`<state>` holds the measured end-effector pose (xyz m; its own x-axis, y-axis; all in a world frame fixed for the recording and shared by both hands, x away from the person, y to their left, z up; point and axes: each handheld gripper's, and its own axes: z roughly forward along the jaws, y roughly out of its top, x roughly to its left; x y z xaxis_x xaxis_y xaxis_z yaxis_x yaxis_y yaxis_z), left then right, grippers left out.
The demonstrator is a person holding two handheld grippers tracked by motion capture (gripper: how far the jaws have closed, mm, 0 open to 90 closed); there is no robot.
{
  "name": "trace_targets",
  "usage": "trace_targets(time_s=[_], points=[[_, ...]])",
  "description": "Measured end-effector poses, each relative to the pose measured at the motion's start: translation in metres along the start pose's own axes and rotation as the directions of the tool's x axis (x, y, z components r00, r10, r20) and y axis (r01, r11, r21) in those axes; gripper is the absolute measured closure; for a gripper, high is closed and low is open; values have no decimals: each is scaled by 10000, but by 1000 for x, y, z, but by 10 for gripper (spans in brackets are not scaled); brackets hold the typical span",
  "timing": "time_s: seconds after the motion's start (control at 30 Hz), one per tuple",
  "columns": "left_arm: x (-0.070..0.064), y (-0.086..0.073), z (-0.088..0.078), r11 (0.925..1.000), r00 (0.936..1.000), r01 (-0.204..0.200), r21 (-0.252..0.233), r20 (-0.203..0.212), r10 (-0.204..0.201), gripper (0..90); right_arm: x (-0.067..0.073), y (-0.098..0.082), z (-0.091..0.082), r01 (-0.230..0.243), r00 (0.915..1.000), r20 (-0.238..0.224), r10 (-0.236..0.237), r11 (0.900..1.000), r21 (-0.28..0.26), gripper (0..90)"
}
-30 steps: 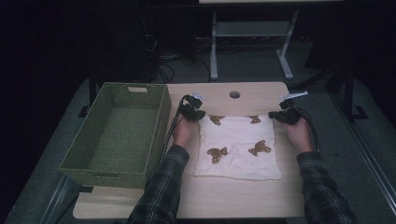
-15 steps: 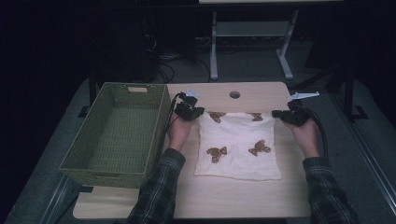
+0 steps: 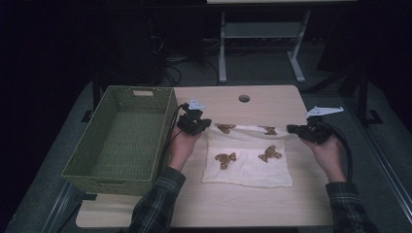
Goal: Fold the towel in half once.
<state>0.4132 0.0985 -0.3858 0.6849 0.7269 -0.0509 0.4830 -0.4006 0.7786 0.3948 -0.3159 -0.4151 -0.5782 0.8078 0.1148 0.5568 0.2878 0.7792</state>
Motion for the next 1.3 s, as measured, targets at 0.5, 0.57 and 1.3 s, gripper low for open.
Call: trace_targets(time_s=[0.5,0.57,1.3], points=[[-29,-26,-27,9979,9966,-629,181,550,619,897,35,-44,-35,303,9983,-492,-308,9995,-105,883],[-34,-30,-30,9958,9950,-876,258,509,863,897,40,-51,-38,372,9976,-576,-373,9993,-41,883],[-55,-72,-38,9893,9901,-799,1219,1243,647,789,66,-93,-55,336,9948,-976,-298,9987,380,749]])
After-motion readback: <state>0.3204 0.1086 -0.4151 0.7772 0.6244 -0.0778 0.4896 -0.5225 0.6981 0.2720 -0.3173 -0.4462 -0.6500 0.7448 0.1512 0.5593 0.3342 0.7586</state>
